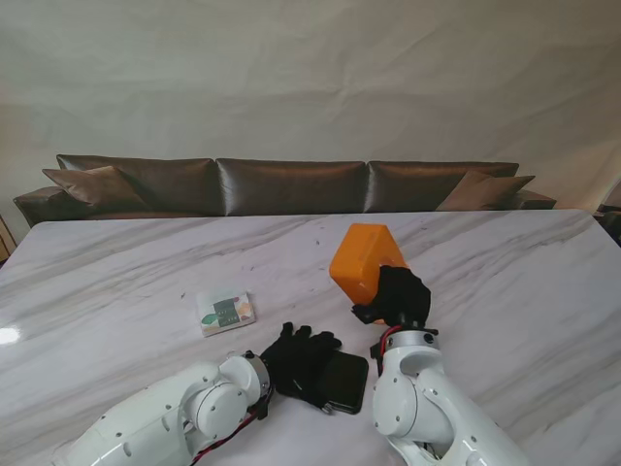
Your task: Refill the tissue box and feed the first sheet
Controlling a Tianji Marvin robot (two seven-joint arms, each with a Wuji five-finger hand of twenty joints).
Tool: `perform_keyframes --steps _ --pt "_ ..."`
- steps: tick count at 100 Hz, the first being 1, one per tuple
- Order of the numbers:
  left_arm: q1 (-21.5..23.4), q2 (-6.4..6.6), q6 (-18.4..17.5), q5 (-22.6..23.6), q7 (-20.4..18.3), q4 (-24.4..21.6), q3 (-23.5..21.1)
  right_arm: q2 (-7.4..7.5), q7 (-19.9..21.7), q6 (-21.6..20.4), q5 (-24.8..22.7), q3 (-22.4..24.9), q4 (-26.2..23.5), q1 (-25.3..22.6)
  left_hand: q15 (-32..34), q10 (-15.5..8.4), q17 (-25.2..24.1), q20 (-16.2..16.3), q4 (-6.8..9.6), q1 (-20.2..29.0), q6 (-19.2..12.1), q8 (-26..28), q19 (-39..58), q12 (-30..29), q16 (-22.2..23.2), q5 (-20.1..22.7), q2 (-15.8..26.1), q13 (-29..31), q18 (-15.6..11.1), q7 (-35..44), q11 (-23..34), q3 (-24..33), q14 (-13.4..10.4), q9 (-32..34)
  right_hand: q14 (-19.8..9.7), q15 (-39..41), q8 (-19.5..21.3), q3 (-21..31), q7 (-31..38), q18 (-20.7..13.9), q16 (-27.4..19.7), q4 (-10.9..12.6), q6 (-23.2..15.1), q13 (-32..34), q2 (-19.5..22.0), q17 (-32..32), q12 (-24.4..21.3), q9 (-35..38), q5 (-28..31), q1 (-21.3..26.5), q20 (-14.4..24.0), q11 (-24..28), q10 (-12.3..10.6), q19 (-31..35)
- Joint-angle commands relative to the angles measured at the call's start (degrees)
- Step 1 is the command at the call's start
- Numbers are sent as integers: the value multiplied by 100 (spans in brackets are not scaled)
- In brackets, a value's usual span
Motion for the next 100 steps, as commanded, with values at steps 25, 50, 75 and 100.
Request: perform_keyframes --steps 25,50,75,100 --pt "366 -132 -490 275 985 -24 -598 -96 115 -191 484 -33 91 182 774 93 94 54 -184 -181 1 191 6120 444 306 36 70 318 207 262 96 186 220 -176 222 1946 219 1105 -83 -783 131 509 111 332 995 65 98 475 -20 457 -152 81 290 936" --pt "361 -328 -786 312 1854 115 -761 -200 80 -445 1019 -103 335 391 1204 158 198 134 -172 -154 49 -263 6487 339 403 86 67 405 87 892 384 223 210 -7 247 1801 260 921 -125 -720 32 429 -80 333 1197 38 182 372 -103 373 -240 -39 225 799" --pt "371 -429 -270 389 2195 49 -741 -309 61 -699 1663 -183 456 445 1398 249 83 88 48 517 71 -485 6457 150 525 83 629 708 60 1039 722 -599 86 152 265 1728 268 876 -143 -686 -20 412 -120 333 1235 24 204 338 -105 366 -284 -81 212 739" --pt "404 -550 -22 449 2708 106 -717 -395 165 -949 2398 -249 593 446 1551 182 119 123 248 1038 -15 -487 6546 109 778 91 951 1003 70 1278 1276 -1150 -31 294 396 1528 165 830 -247 -524 -132 304 -198 330 1102 -4 66 413 -18 324 -356 -316 203 630"
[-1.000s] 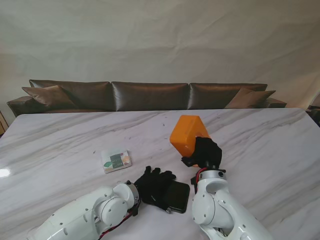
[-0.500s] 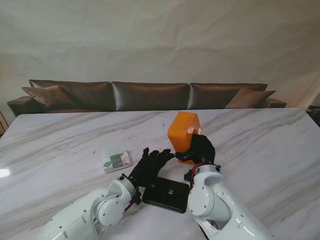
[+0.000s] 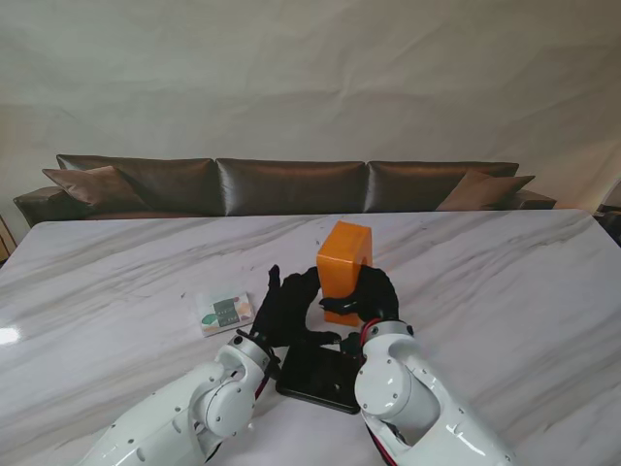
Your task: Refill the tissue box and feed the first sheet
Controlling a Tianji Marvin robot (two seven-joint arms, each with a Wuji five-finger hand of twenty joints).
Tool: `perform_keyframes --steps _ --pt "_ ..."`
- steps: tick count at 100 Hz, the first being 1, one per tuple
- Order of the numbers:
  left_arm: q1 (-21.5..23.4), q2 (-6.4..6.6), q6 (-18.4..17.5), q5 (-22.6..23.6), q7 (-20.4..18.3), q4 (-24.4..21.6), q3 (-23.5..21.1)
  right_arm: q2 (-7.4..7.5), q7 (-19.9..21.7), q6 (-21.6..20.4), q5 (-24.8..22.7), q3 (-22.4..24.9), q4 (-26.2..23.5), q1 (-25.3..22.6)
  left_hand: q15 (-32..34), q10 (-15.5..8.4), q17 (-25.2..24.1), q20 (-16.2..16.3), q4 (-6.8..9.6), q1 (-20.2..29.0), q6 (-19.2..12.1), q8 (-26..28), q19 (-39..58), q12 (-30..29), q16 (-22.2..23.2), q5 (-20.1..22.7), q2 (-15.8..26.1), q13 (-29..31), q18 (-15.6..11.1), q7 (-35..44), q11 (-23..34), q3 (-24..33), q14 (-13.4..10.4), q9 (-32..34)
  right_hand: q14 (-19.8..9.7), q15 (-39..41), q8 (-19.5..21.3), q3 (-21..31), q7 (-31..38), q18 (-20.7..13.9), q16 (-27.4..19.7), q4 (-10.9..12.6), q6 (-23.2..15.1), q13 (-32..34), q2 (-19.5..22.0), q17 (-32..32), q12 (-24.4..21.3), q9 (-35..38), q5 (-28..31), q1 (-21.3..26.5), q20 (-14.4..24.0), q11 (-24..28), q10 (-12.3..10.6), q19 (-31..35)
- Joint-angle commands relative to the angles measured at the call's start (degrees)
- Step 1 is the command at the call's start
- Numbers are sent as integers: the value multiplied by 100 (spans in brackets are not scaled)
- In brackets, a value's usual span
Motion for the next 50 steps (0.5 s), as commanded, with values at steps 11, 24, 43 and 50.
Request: perform_keyframes --steps 11,24,43,50 --pt "25 -67 -53 51 -21 -20 -7 -91 181 -167 455 -16 70 -25 37 -90 -63 46 317 241 -86 -21 6561 29 110 29 215 167 15 234 335 -346 -206 143 505 1411 -106 856 -177 -434 120 157 -221 377 571 39 -191 526 129 278 -111 -347 228 582" --pt "29 -91 -113 75 109 15 20 -130 237 -234 841 -10 85 -10 77 -124 -45 45 334 248 -113 9 6578 76 146 47 244 239 20 333 427 -389 -235 176 619 1222 -164 780 -307 -313 49 10 -340 369 510 16 -358 543 196 231 -127 -529 234 487" --pt "33 -150 -96 51 289 63 69 -201 270 -344 1433 -10 70 -38 174 -216 -3 45 442 425 -232 219 6679 318 305 4 528 341 30 861 849 -918 -259 200 743 1069 -214 720 -387 -209 -15 -99 -378 371 504 3 -580 558 239 192 -120 -664 266 423" --pt "30 -184 -88 23 385 105 90 -213 295 -399 1666 6 24 -76 245 -251 38 69 460 466 -275 332 6747 424 358 -3 561 404 25 1056 1044 -989 -281 205 774 993 -218 667 -425 -185 -51 -148 -428 370 539 -3 -690 561 228 145 -117 -737 266 396"
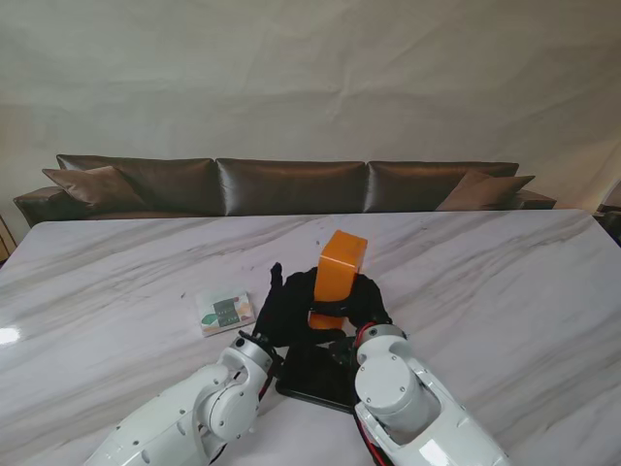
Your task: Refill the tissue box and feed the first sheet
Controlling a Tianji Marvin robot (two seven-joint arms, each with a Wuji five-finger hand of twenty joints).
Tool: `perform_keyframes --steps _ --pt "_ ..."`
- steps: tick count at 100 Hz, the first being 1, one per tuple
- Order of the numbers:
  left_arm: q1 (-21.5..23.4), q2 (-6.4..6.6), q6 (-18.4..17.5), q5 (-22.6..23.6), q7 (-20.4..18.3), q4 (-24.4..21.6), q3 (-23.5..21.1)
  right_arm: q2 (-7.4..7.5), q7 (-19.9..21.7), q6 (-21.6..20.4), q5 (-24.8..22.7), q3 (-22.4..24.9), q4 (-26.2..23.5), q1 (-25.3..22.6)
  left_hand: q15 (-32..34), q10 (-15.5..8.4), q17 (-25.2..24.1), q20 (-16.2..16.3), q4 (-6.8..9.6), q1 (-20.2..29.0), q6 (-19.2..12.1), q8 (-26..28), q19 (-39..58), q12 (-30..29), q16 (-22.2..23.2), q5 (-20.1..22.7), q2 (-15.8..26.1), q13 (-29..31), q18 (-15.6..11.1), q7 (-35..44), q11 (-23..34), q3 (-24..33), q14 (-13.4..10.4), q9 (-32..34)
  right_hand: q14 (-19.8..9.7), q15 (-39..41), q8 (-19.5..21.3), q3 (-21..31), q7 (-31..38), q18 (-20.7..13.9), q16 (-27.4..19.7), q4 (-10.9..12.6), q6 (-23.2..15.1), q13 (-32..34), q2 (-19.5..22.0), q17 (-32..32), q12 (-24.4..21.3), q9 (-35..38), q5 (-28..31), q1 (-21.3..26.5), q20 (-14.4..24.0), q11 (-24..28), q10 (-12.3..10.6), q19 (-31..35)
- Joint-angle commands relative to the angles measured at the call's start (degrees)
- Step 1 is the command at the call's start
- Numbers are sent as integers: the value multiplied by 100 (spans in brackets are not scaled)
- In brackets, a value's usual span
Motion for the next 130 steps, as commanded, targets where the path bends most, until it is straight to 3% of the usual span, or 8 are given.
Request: perform_keyframes --steps 1,22,37,59,63,78,107,130 --pt "23 -103 10 -26 36 23 47 -77 124 -88 205 -14 -88 -73 128 -189 43 71 177 123 -213 180 6755 141 126 1 185 226 26 188 250 -150 -145 146 705 985 -19 649 -41 -251 73 28 -335 406 541 32 -170 530 207 134 -65 -165 262 410" --pt "39 -140 176 22 196 39 97 -58 322 -242 826 70 -352 -240 451 -373 249 236 436 525 -422 710 7169 632 396 -67 151 474 -75 922 1109 24 -197 117 895 662 119 -66 -53 -16 -124 -58 -317 399 1363 -15 -377 333 -103 -338 -160 -446 374 165" --pt "30 -146 297 81 230 31 148 -38 345 -351 898 84 -499 -332 981 -600 478 542 746 643 -632 1420 7676 1368 917 -108 -142 690 -287 1255 1772 1336 -284 162 987 459 42 -479 -82 66 -250 -51 -202 390 1844 -41 -388 98 -345 -509 -270 -502 436 65" --pt "-17 -173 359 131 319 98 236 34 521 -572 1017 95 -703 -484 2307 -982 1184 1066 1765 979 -1033 2588 8751 2483 2111 -187 70 1321 -862 2491 2961 2415 -561 696 1204 -185 -474 -932 -244 167 -553 18 14 380 2312 -393 -599 -388 -842 -616 -364 -734 636 -101" --pt "-26 -182 350 134 358 118 249 52 578 -612 1040 97 -725 -503 2560 -1076 1367 1105 1749 1172 -1196 2889 8954 2673 2295 -191 172 1513 -980 2949 3189 2426 -642 925 1270 -438 -806 -1037 -318 170 -654 75 84 378 2411 -505 -709 -529 -997 -616 -353 -858 712 -153" --pt "-31 -211 312 149 492 160 268 86 689 -743 1114 100 -751 -532 3554 -1384 2133 1107 652 2056 -1979 3501 9605 4048 2902 523 -524 2403 -1265 4004 3926 2410 -1050 2258 1399 -1035 -2411 -1095 -470 161 -754 182 298 122 2595 -871 -1102 -884 -1352 -592 -282 -1250 897 -305" --pt "-35 -380 188 92 1144 405 275 235 1308 -839 1433 182 -810 -565 4619 -1920 3366 1025 625 1672 -2692 4278 10742 4383 3033 2197 -701 3947 -1312 4736 4956 2913 -1311 3991 1645 -2253 -3505 -1391 -1791 350 -1024 698 1211 -772 3371 -1668 -1988 -1662 -1750 -1069 -141 -2248 1248 -767" --pt "-23 -495 33 10 1539 576 273 438 2063 -846 1495 312 -799 -564 5209 -1702 4288 701 1967 1030 -2466 4806 11492 4491 2941 3217 -1462 4997 -1206 5152 5284 4412 -1233 5005 1621 -3835 -3527 -1998 -3284 778 -1529 1030 1656 -2650 3806 -3448 -2919 -3280 -3202 -1387 99 -3232 1462 -2323"
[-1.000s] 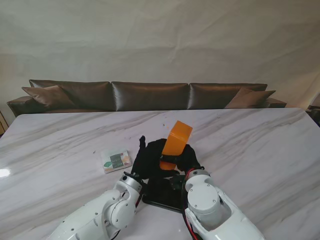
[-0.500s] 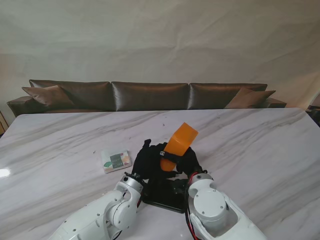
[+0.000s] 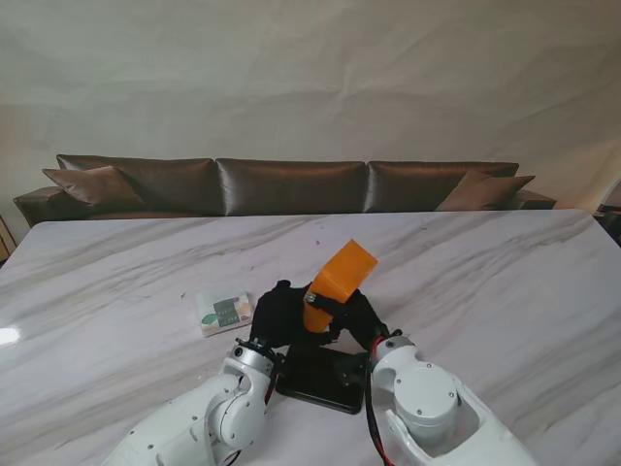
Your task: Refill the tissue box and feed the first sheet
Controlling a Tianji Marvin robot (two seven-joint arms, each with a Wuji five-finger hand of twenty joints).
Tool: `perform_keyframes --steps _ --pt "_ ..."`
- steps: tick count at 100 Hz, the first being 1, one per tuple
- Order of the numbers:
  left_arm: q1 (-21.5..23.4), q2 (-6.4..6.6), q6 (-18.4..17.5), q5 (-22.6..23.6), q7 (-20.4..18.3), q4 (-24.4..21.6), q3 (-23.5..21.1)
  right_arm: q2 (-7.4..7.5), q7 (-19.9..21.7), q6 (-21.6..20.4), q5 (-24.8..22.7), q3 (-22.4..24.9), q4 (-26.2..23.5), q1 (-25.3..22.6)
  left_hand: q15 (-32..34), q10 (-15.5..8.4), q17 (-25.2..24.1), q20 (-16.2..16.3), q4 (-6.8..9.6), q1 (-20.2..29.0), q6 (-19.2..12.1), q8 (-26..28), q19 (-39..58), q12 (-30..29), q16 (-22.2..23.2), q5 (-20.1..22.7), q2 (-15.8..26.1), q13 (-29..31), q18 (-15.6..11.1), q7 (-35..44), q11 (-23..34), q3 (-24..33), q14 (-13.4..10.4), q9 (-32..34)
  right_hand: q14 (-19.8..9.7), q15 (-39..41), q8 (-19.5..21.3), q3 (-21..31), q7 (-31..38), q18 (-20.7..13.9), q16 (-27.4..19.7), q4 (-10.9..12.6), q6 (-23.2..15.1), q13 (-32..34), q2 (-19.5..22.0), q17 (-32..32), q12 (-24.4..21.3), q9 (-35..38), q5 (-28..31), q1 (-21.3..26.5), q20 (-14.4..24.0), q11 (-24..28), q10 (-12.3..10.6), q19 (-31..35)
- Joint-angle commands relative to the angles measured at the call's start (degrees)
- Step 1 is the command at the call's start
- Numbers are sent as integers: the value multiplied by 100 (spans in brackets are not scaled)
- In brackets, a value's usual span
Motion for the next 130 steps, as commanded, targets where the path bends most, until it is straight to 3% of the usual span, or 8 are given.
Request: perform_keyframes --steps 1,18,30,56,87,105,115,130 --pt "8 -243 -134 13 175 31 97 -53 240 -72 68 -112 -169 -30 601 -222 313 -116 811 796 -522 426 11530 113 -15 567 617 635 -98 452 257 3901 -172 441 548 -421 -281 -220 -1543 249 -175 112 -547 -214 233 -317 -295 -522 -759 -246 110 -342 86 -1185" --pt "14 -353 -205 -37 576 148 71 100 736 -227 -36 2 -141 -28 1115 33 1106 -366 1965 712 -294 932 12150 165 -87 1307 85 1494 -73 566 492 4550 -52 1197 248 -1408 -758 -648 -2115 334 -801 330 -452 -1282 383 -1345 -932 -1463 -1334 -440 21 -956 176 -2651" --pt "27 -395 -202 -41 733 193 75 205 1101 -336 -93 92 -114 -29 1398 104 1477 -521 2492 697 -152 988 12345 171 -106 1480 42 1644 -88 574 526 4624 -69 1452 89 -1952 -1129 -845 -2503 309 -1278 478 -379 -1965 438 -1913 -1338 -2057 -1688 -651 -159 -1344 240 -3515" --pt "51 -411 -207 -57 816 193 34 364 1685 -328 -114 308 -93 -65 1691 186 1753 -596 2754 740 -34 1031 12457 199 -227 1522 30 1662 -110 592 566 4664 -100 1564 -35 -2363 -1491 -887 -2753 312 -1792 541 -369 -2762 455 -2281 -1939 -2834 -2217 -995 -329 -1603 328 -4303" --pt "98 -393 -132 -80 804 108 -72 463 1937 -108 -364 612 -229 -232 1794 175 1848 -710 2870 705 6 1085 12509 230 -374 1504 235 1655 -172 575 579 4582 -184 1555 -36 -2364 -1571 -889 -2747 367 -1846 514 -264 -2819 454 -2217 -2043 -3025 -2472 -1136 -279 -1537 353 -4317" --pt "109 -359 -77 -65 724 65 -115 524 2103 44 -525 786 -343 -312 1795 173 1826 -741 2882 708 -10 1147 12510 267 -401 1440 312 1651 -199 554 588 4510 -196 1487 333 -2250 -1623 -869 -2706 571 -1815 477 -181 -2561 402 -1905 -2070 -3063 -2600 -1194 -191 -1496 499 -4167" --pt "112 -348 -54 -64 685 59 -121 580 2266 91 -666 864 -409 -335 1787 169 1808 -747 2886 710 -30 1180 12510 281 -409 1432 330 1650 -220 544 588 4489 -207 1470 597 -2249 -1667 -835 -2687 757 -1817 455 -200 -2558 399 -1830 -2093 -3105 -2704 -1303 -156 -1504 349 -4096" --pt "112 -340 -29 -63 666 48 -139 620 2385 132 -764 955 -449 -389 1776 168 1829 -754 2896 711 -37 1206 12522 288 -410 1430 338 1649 -250 525 589 4479 -250 1465 423 -2220 -1702 -786 -2631 735 -1810 430 -201 -2488 395 -1846 -2109 -3097 -2728 -1315 -139 -1499 336 -4079"
